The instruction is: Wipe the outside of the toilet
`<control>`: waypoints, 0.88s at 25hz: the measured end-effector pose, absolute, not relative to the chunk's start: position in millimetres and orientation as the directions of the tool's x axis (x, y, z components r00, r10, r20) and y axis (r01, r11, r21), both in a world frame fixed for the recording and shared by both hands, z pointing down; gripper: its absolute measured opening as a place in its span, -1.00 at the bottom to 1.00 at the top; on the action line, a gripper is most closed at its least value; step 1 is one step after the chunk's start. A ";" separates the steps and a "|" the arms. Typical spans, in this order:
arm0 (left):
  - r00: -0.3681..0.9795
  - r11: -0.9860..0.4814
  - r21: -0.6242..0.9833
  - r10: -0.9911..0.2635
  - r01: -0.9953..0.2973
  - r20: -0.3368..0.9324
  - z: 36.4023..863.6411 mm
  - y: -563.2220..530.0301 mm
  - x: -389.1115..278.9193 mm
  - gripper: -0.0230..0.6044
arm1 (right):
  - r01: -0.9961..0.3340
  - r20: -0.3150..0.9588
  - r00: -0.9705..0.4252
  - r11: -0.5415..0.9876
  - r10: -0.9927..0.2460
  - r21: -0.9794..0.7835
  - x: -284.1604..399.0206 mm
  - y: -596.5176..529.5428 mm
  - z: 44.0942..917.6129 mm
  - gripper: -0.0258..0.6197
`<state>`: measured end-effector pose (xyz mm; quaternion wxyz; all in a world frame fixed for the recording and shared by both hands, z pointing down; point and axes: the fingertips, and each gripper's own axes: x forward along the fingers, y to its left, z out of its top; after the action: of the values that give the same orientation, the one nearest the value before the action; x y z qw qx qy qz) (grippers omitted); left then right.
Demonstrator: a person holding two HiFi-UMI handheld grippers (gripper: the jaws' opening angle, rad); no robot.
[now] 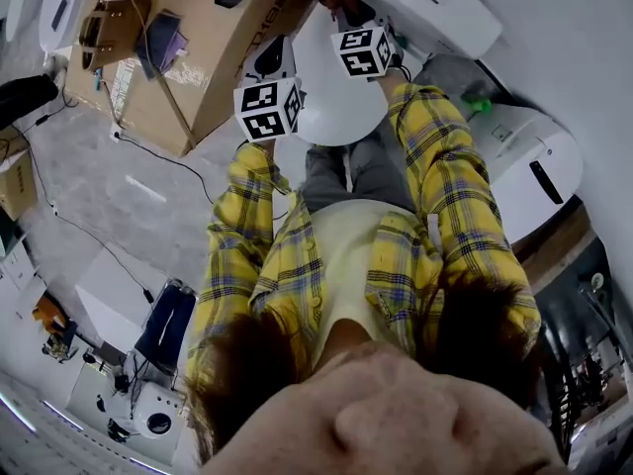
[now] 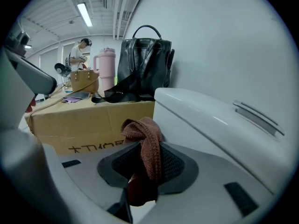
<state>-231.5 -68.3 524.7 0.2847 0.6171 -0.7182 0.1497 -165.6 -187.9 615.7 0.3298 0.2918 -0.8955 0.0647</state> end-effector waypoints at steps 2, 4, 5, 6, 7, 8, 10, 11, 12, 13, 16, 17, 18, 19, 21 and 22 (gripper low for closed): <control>-0.073 0.190 0.138 -0.803 -0.972 0.591 525.6 -72.3 -229.0 -0.92 | -0.570 0.642 -0.591 0.816 -0.488 0.096 -164.7 -193.0 625.5 -0.54; -0.064 0.176 0.134 -0.805 -0.975 0.590 526.1 -75.5 -226.0 -0.92 | -0.581 0.656 -0.569 0.807 -0.495 0.105 -161.1 -195.9 633.8 -0.54; -0.060 0.170 0.132 -0.805 -0.977 0.591 526.7 -76.4 -224.8 -0.92 | -0.584 0.662 -0.561 0.804 -0.498 0.110 -158.9 -196.6 637.0 -0.54; -0.056 0.165 0.131 -0.804 -0.978 0.592 527.8 -76.9 -223.9 -0.92 | -0.584 0.665 -0.555 0.803 -0.500 0.116 -156.5 -196.8 639.2 -0.54; -0.053 0.162 0.131 -0.802 -0.978 0.595 529.3 -77.0 -223.3 -0.92 | -0.583 0.666 -0.552 0.803 -0.501 0.121 -154.0 -196.6 640.5 -0.54; -0.051 0.160 0.131 -0.800 -0.978 0.598 530.9 -77.0 -222.9 -0.92 | -0.582 0.667 -0.550 0.803 -0.503 0.125 -151.1 -196.1 641.1 -0.54; -0.043 0.153 0.132 -0.796 -0.979 0.603 534.0 -77.2 -221.3 -0.92 | -0.586 0.668 -0.545 0.800 -0.507 0.129 -143.7 -194.7 642.1 -0.54; -0.037 0.147 0.133 -0.795 -0.980 0.605 535.0 -77.3 -219.9 -0.92 | -0.591 0.670 -0.541 0.797 -0.509 0.129 -139.1 -193.6 642.6 -0.54; -0.031 0.140 0.134 -0.795 -0.981 0.606 535.6 -77.4 -218.2 -0.92 | -0.597 0.671 -0.536 0.792 -0.512 0.127 -134.0 -192.5 643.1 -0.54; -0.025 0.134 0.135 -0.794 -0.982 0.607 536.2 -77.5 -216.3 -0.92 | -0.604 0.673 -0.530 0.787 -0.515 0.126 -128.4 -191.5 643.5 -0.54; -0.008 0.118 0.140 -0.792 -0.983 0.610 538.0 -78.4 -210.3 -0.92 | -0.624 0.674 -0.515 0.771 -0.529 0.128 -111.0 -189.1 643.9 -0.54; -0.002 0.111 0.141 -0.792 -0.984 0.611 538.3 -79.1 -207.7 -0.92 | -0.630 0.673 -0.511 0.766 -0.535 0.130 -105.3 -188.5 643.3 -0.54; 0.006 0.103 0.142 -0.792 -0.985 0.611 538.2 -80.2 -204.7 -0.92 | -0.636 0.672 -0.508 0.761 -0.540 0.131 -99.6 -188.1 642.5 -0.54; 0.014 0.093 0.143 -0.792 -0.985 0.610 537.9 -81.5 -201.3 -0.92 | -0.641 0.670 -0.505 0.756 -0.545 0.132 -94.1 -187.7 641.5 -0.54; 0.033 0.070 0.145 -0.793 -0.987 0.608 537.0 -83.8 -193.8 -0.92 | -0.651 0.666 -0.499 0.747 -0.554 0.134 -83.3 -186.7 639.7 -0.54; 0.043 0.058 0.146 -0.794 -0.988 0.607 536.8 -84.6 -190.1 -0.92 | -0.656 0.665 -0.496 0.743 -0.558 0.134 -78.1 -186.1 639.0 -0.54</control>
<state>-190.1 -84.6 536.8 0.2826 0.6644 -0.6703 0.1715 -78.1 -186.1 639.0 0.3579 0.3521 -0.8621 0.0686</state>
